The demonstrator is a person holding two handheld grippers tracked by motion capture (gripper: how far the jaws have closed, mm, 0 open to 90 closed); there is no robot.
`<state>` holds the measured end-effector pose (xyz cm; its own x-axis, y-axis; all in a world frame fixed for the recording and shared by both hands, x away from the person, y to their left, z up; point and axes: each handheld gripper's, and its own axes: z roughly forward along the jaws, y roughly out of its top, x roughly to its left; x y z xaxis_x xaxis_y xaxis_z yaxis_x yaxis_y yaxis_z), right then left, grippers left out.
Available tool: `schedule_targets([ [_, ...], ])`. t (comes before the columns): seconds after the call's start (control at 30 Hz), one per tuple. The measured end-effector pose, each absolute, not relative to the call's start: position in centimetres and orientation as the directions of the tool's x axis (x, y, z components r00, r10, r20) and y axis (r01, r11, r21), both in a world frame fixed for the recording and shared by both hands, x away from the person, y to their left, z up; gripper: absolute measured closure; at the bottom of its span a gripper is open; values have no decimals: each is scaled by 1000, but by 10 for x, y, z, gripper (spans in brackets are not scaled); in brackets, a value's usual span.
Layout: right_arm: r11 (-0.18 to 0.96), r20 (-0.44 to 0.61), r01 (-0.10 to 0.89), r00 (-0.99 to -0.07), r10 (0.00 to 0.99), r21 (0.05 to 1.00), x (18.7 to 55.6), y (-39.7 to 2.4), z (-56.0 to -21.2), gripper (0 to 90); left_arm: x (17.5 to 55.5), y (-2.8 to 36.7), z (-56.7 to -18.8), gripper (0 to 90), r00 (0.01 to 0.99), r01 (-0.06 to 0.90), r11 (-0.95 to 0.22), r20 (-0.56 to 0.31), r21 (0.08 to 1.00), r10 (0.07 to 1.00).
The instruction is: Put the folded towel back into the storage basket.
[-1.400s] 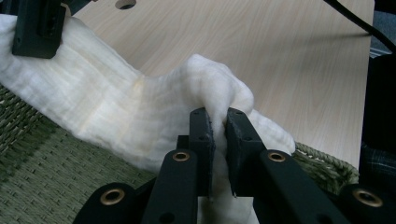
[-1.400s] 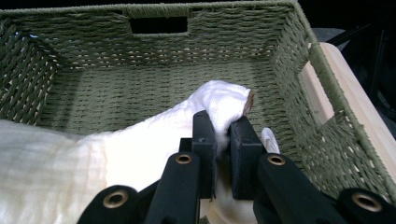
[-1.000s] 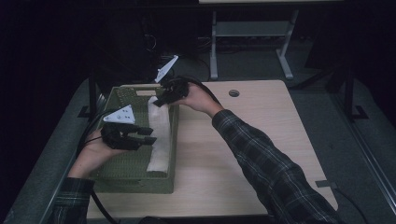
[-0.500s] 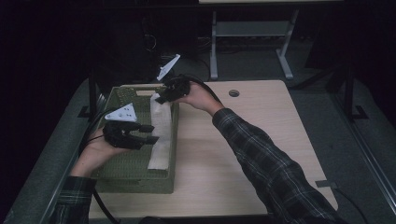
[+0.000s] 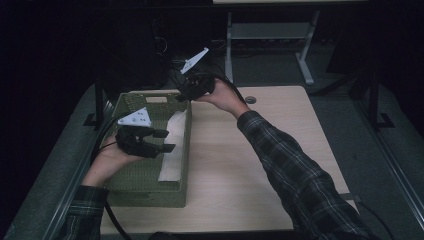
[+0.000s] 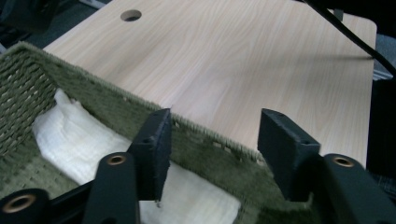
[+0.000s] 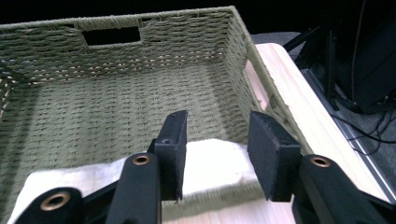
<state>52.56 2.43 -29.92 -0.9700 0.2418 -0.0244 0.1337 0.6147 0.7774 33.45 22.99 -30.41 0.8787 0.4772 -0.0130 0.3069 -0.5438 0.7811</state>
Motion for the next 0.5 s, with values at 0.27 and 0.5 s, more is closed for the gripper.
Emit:
schedule_targets([
  [0.27, 593, -18, 156, -961, 276, 790, 521, -23, -295, 494, 348, 199, -300, 346, 862, 319, -512, -20, 798, 506],
  [0.5, 583, -20, 174, -950, 311, 794, 512, -64, -298, 440, 356, 166, -299, 314, 837, 332, -482, -18, 811, 547],
])
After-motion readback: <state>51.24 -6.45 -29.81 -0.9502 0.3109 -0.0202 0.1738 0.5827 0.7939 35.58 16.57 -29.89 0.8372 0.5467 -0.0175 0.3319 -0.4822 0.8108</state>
